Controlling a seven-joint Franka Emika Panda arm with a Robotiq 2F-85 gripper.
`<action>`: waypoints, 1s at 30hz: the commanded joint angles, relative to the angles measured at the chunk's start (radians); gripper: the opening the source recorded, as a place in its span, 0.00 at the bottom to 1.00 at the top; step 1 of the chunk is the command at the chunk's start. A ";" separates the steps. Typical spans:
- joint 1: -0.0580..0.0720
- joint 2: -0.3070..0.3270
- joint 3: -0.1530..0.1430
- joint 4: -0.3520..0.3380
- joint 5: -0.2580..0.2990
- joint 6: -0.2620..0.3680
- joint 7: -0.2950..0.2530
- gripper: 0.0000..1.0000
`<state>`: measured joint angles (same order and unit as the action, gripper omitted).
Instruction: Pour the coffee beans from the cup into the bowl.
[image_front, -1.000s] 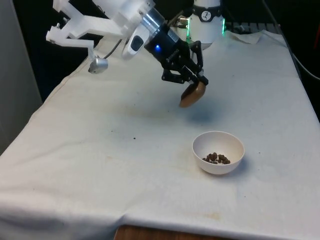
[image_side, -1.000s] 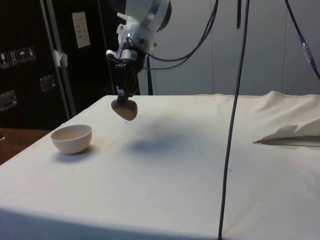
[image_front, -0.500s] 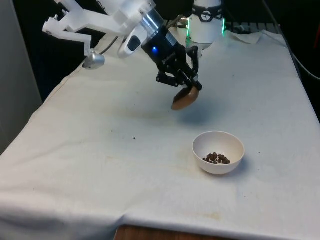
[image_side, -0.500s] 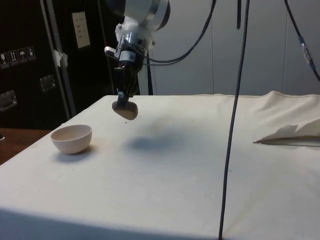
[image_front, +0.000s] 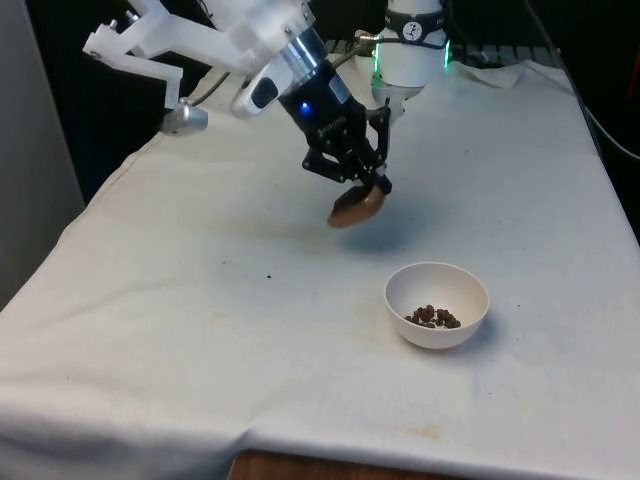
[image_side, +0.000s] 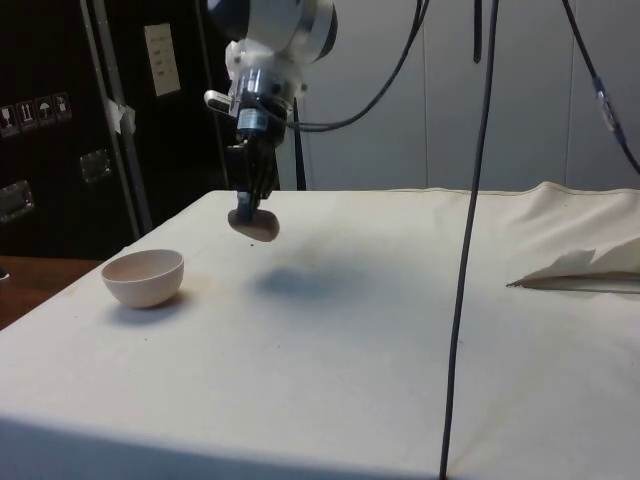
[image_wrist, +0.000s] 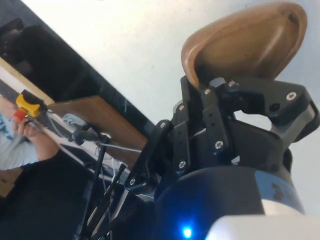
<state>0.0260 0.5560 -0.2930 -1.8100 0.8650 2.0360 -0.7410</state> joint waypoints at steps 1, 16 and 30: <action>0.008 0.005 -0.005 0.003 -0.012 0.013 0.016 0.00; 0.021 0.025 -0.006 0.009 -0.068 0.084 0.074 0.00; 0.020 0.037 0.003 0.015 -0.129 0.130 0.132 0.00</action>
<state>0.0460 0.5930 -0.2900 -1.7950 0.7360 2.1660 -0.6090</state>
